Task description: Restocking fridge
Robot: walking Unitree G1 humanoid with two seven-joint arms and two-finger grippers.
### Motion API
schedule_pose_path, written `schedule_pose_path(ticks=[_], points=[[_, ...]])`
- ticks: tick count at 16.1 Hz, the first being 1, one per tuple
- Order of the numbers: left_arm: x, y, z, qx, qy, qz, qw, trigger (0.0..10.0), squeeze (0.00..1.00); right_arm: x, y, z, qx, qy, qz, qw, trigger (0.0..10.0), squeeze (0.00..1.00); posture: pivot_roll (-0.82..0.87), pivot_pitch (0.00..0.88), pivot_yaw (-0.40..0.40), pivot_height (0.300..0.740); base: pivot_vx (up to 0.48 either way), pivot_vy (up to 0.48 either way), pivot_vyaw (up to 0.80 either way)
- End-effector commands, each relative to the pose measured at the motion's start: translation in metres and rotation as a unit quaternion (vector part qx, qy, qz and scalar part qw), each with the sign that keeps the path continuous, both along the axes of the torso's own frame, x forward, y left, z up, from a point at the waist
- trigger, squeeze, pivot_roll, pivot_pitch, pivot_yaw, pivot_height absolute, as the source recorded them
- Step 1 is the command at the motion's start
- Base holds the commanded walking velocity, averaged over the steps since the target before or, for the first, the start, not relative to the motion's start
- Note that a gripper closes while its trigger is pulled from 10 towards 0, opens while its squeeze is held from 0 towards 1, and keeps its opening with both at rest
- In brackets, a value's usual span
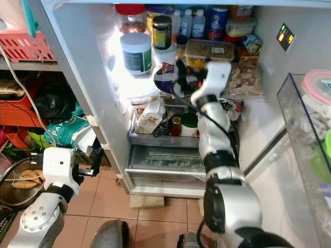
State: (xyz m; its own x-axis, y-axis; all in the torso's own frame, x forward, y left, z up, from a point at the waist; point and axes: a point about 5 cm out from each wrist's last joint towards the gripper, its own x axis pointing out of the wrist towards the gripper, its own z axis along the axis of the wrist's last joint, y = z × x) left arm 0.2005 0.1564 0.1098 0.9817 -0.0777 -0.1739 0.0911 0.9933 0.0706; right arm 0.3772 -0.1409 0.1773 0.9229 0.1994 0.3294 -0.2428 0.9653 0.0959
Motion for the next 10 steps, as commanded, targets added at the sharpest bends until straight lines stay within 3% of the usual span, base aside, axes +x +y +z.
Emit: schedule_pose_path(ticks=[1, 4, 10], points=[[0.001, 0.0, 0.0, 0.005, -0.002, -0.001, 1.0, 10.0, 0.0, 0.0, 0.004, 0.006, -0.01, -0.011, 0.012, 1.0, 10.0, 1.0, 0.22, 0.017, 0.042, 0.74, 0.0, 0.0, 0.0], [0.004, 0.001, 0.001, 0.013, -0.012, -0.005, 1.0, 10.0, 0.0, -0.009, 0.004, 0.001, -0.024, -0.013, 0.016, 1.0, 10.0, 1.0, 0.21, 0.0, 0.044, 0.74, 0.0, 0.0, 0.0], [0.016, -0.005, -0.002, 0.008, -0.026, -0.009, 1.0, 10.0, 0.0, -0.054, -0.01, -0.031, -0.075, 0.026, 0.027, 0.996, 10.0, 1.0, 0.16, 0.0, 0.028, 0.74, 0.0, 0.0, 0.0]])
